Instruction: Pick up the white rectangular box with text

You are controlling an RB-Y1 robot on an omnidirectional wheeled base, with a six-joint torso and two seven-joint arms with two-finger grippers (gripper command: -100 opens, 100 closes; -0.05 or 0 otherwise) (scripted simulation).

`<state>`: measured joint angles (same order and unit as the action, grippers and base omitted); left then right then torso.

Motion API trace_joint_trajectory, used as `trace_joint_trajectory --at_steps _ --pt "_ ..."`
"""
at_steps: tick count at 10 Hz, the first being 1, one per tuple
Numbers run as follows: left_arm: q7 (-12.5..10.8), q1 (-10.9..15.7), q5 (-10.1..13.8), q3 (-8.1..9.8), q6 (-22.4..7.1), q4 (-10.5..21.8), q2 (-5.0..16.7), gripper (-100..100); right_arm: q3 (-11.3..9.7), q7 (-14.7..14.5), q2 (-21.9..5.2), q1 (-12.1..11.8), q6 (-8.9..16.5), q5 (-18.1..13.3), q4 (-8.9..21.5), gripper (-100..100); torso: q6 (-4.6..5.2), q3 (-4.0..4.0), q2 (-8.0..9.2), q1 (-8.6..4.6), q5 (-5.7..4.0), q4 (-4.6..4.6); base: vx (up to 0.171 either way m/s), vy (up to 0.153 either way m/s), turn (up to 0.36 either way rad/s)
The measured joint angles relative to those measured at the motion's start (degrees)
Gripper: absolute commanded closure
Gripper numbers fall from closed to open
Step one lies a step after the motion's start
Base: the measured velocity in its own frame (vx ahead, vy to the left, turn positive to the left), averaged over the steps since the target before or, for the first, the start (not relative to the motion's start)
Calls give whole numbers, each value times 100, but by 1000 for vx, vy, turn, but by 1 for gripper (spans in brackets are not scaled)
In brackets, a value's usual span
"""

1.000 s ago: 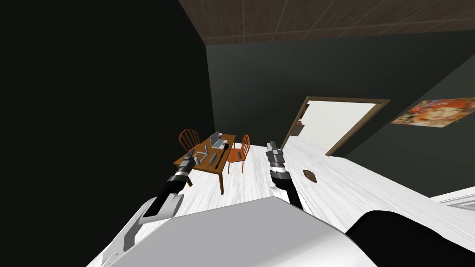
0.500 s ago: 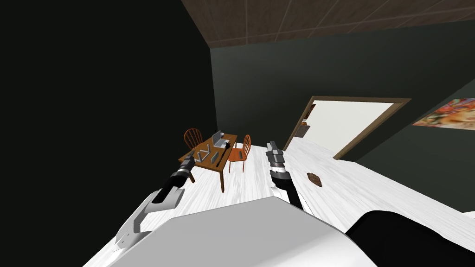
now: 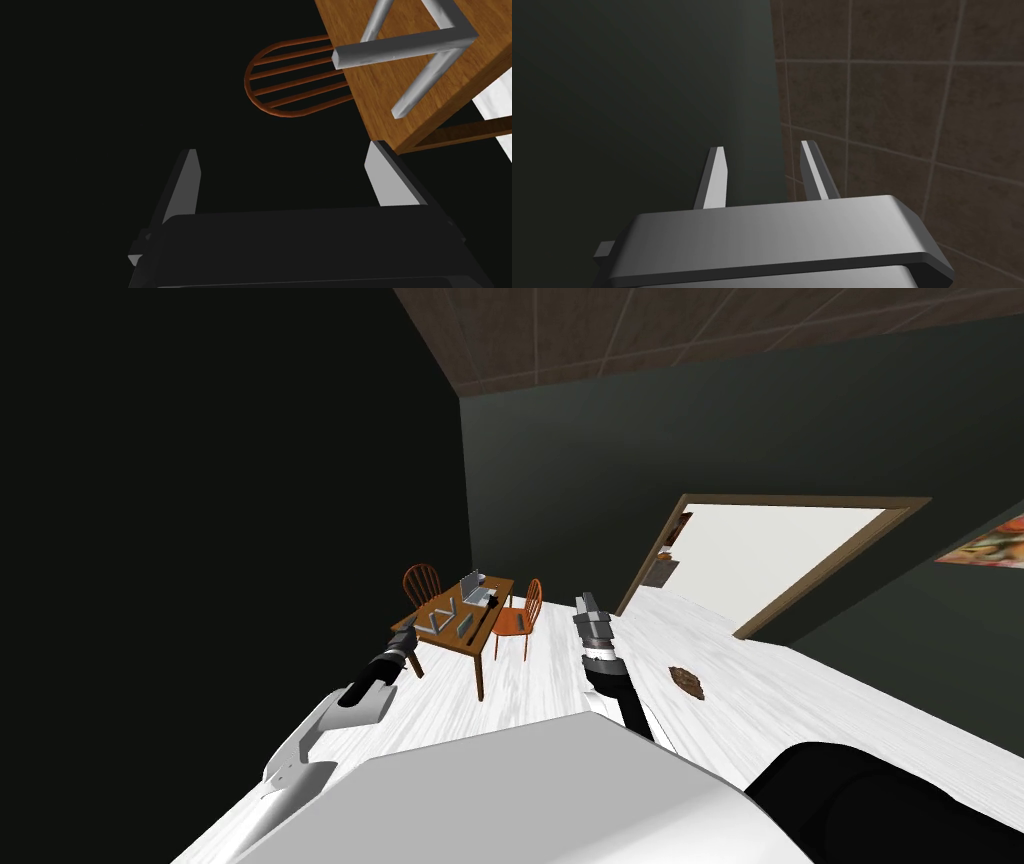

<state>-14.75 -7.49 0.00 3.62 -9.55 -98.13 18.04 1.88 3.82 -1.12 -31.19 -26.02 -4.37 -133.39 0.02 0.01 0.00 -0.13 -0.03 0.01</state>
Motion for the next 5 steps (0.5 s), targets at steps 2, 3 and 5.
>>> trace_joint_trajectory --at_steps 2,3,5 --pt "-114 215 27 63 -342 234 75 -100 0 0 0 0 0 0 0 0 0 -1 -1 -5 -1 0 -13 -41 81" --pt "-192 361 63 109 -535 356 144 -100 0 0 0 0 0 0 0 0 -2 0 0 -6 -1 0 -11 -45 64" --pt "-258 480 60 146 -762 624 153 -100 0 0 0 0 0 0 0 0 0 -2 -3 -2 0 -1 -2 -33 55"
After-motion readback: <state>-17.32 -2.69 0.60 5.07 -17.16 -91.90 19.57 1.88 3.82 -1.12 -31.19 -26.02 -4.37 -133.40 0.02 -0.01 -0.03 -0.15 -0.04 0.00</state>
